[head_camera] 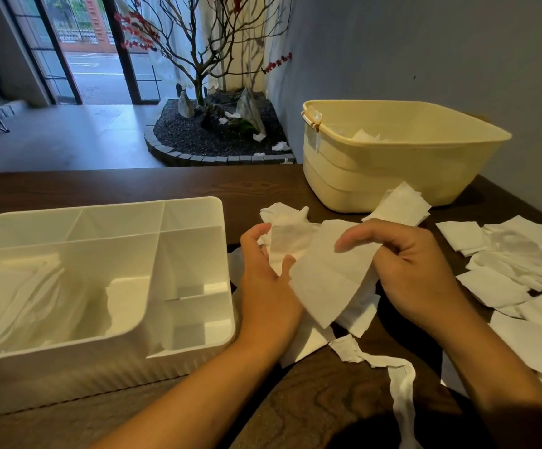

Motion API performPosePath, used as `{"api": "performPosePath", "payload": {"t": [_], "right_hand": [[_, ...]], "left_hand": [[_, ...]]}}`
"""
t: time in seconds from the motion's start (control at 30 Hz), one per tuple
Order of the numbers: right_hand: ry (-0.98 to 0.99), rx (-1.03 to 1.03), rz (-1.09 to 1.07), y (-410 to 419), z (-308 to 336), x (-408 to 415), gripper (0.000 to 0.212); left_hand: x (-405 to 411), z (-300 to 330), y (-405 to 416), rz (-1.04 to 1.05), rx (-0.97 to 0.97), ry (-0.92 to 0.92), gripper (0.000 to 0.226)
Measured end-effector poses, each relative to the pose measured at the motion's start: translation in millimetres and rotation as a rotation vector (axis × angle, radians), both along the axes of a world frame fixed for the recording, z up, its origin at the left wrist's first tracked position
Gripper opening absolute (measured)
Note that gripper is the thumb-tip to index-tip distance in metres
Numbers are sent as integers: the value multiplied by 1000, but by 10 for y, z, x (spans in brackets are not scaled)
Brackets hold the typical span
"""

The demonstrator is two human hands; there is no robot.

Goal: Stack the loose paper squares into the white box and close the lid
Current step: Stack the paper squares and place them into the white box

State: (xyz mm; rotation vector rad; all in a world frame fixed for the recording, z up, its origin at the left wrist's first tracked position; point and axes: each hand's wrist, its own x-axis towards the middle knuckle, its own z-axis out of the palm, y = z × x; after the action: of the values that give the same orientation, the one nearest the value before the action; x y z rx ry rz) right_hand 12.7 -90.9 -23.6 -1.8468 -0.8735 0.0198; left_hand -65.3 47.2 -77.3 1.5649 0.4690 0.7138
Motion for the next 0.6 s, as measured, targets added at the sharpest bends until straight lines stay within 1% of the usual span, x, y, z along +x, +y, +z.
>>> {"api": "performPosePath", "payload": {"t": [0.1, 0.17, 0.27, 0.33, 0.43, 0.5, 0.53, 0.6], "right_hand": [[11, -10, -67, 17, -25, 42, 52], [61, 65, -107, 38, -11, 64, 45], [298, 213, -126, 47, 12, 122, 26], [483, 234, -122, 48, 8, 145, 15], [719, 294, -101, 60, -20, 184, 20], [819, 402, -140, 58, -40, 242, 23], [865, 466, -182, 50, -49, 279, 23], [926, 532, -239, 36, -53, 325, 24]], "left_hand": [[15, 11, -13, 15, -54, 0, 46], [16, 21, -25, 9, -59, 3, 46], [12, 33, -31, -5, -71, -22, 45], [-4, 49, -36, -1, -82, -47, 44], [-23, 76, -49, 24, -96, -105, 41], [-27, 93, -49, 35, -96, -145, 38], [-25, 97, -47, 37, -80, -149, 37], [-17, 91, -40, 45, -48, -138, 36]]}}
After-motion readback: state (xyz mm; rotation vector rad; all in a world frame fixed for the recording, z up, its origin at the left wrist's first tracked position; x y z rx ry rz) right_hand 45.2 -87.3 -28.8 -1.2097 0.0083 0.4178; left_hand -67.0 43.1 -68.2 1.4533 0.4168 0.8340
